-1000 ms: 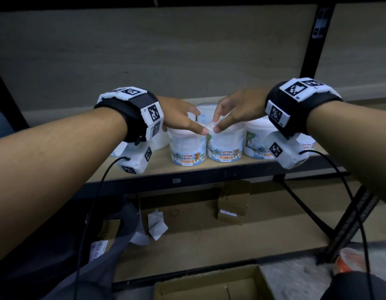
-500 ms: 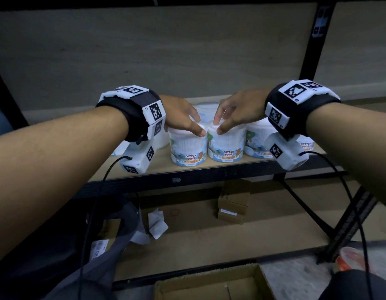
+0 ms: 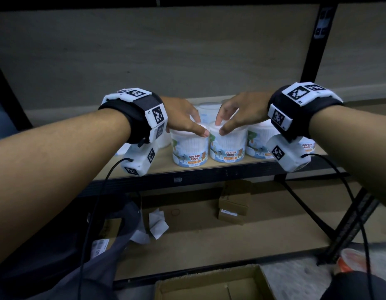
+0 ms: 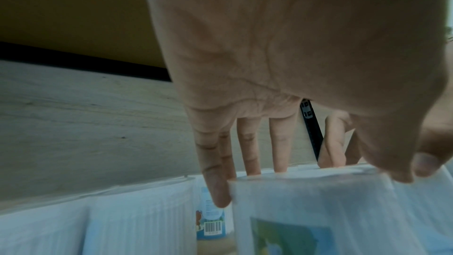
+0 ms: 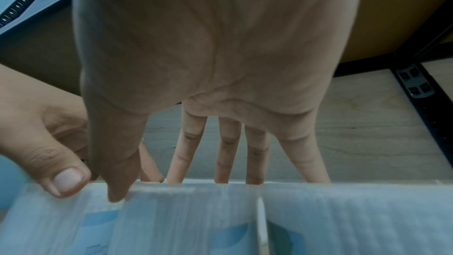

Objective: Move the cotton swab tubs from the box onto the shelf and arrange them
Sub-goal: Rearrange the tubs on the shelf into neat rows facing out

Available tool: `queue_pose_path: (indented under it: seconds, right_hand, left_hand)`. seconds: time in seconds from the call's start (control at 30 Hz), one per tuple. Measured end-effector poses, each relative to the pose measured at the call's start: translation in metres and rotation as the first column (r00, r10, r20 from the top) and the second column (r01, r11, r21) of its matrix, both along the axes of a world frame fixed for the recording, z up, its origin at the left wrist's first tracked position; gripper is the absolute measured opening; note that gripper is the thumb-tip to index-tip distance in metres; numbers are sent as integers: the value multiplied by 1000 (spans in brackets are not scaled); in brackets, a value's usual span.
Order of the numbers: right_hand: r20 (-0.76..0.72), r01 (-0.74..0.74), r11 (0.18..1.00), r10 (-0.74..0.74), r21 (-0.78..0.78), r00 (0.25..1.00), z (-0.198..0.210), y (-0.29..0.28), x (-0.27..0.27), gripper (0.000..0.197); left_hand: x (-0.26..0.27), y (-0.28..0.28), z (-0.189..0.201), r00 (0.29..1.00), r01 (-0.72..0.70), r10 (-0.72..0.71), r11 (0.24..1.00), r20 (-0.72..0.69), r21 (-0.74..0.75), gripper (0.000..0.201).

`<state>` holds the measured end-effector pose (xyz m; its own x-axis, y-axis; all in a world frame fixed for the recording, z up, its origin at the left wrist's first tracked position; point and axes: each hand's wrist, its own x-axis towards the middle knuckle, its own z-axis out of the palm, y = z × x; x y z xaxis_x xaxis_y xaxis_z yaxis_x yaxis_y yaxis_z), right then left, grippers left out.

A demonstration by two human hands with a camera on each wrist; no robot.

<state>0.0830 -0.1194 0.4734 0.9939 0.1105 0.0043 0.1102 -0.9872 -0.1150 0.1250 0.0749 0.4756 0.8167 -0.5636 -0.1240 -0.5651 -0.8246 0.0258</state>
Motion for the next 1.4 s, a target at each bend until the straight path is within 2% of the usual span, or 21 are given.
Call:
queue_pose_path:
  seconds: [0.37,0.53,0.73,1.0,1.13,1.27,1.4]
  right_hand:
    - [-23,3,1000,-3,14,1000,-2,0,1,40]
    - [8,21,998,-22,60,1000,5,6,4,42]
    - [50,11,999,-13,39,999,16,37,16,39]
    - [65,-23,1000,22,14,998,19,98,42,39]
    - [41,-32,999,33,-34,999,19,130,57,49]
    - [33,-38,999,38,0,999,15,154,71,68]
    - [33,-43,999,43,-3,999,11,168,81,74]
  left_hand:
    - [-1,0,1,1000,-8,8,1000,-10,-4,73]
    - [3,15,8,1000,-12,13,999,12,-53,64]
    - [13,51,18,993,-36,45,996,110,-86,61]
    - [35,111,14,985,-81,98,989,141,-121,57]
    - [50,139,5,980,-125,138,987,141,-98,57]
    - [70,158,-8,971,-183,192,980,142,-71,71]
    - [83,165,-15,968,-198,208,977,142,-82,76]
